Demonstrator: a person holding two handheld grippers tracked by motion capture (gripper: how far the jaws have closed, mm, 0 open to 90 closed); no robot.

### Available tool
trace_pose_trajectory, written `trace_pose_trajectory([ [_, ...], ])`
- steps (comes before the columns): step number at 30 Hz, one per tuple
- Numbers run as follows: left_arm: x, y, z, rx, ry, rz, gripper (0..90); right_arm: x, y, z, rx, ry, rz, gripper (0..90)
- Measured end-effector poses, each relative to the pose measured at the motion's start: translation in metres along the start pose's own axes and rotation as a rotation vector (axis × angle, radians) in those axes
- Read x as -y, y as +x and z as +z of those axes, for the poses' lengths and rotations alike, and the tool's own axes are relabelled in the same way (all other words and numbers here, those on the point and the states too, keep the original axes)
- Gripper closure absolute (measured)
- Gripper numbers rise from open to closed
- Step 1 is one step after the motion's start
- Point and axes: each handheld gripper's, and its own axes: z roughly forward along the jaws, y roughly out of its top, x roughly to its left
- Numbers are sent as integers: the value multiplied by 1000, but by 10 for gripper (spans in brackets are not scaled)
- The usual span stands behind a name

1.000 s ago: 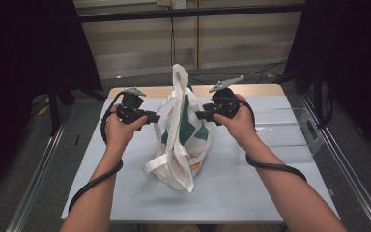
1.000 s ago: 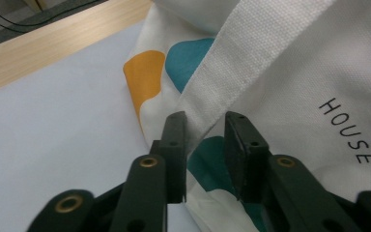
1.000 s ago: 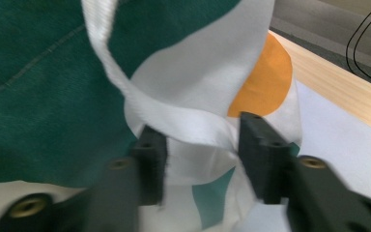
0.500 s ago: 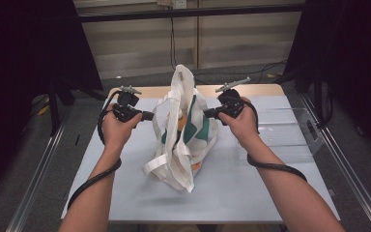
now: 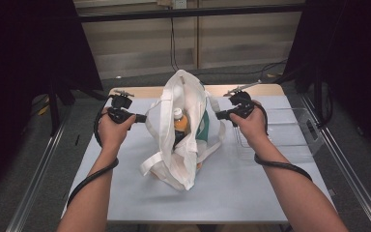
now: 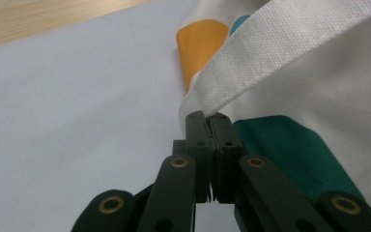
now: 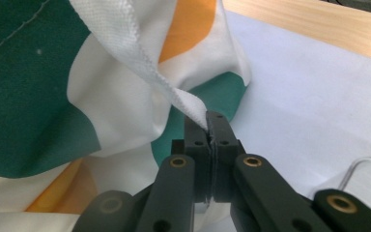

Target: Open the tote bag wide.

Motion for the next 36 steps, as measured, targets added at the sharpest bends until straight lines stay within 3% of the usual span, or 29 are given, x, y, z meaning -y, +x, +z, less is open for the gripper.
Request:
trace_pose_trajectory([
  [12, 13, 12, 9, -24, 37, -43, 882, 7, -8, 2, 6, -1, 26, 888],
  [13, 13, 13, 7, -19, 49, -30, 882, 7, -9, 1, 3, 2, 27, 886],
  [15, 14, 12, 7, -24, 23, -52, 881, 7, -8, 1, 9, 0, 17, 882],
  [16, 14, 13, 5, -21, 38, -26, 878, 7, -7, 0, 7, 0, 15, 872],
  [18, 13, 12, 2, -24, 36, -21, 850, 7, -6, 0, 11, 0, 5, 853],
  [19, 13, 10, 2, -31, 15, -47, 843, 6, -5, 0, 10, 2, -5, 843],
  [21, 12, 11, -1, -16, 34, -21, 792, 6, -4, -1, 18, 6, -14, 804],
  [22, 12, 10, -3, -30, 29, -19, 746, 6, -3, -1, 17, 7, -19, 794],
  [23, 12, 7, -3, -34, 10, -43, 724, 6, -2, -1, 14, 7, -18, 771],
  [24, 12, 9, -6, -23, 25, -22, 717, 7, -2, -2, 20, 8, -19, 747],
  [26, 11, 6, -9, -25, -1, -46, 674, 7, -1, -2, 17, 13, -26, 729],
  [27, 10, 6, -12, -17, 18, -21, 664, 7, 0, -3, 22, 14, -32, 700],
  [29, 8, 3, -15, -7, 10, -21, 617, 6, 2, -5, 29, 14, -44, 623],
  [36, -1, -8, -26, 0, -26, -12, 565, 2, 8, -14, 50, 2, -63, 524],
])
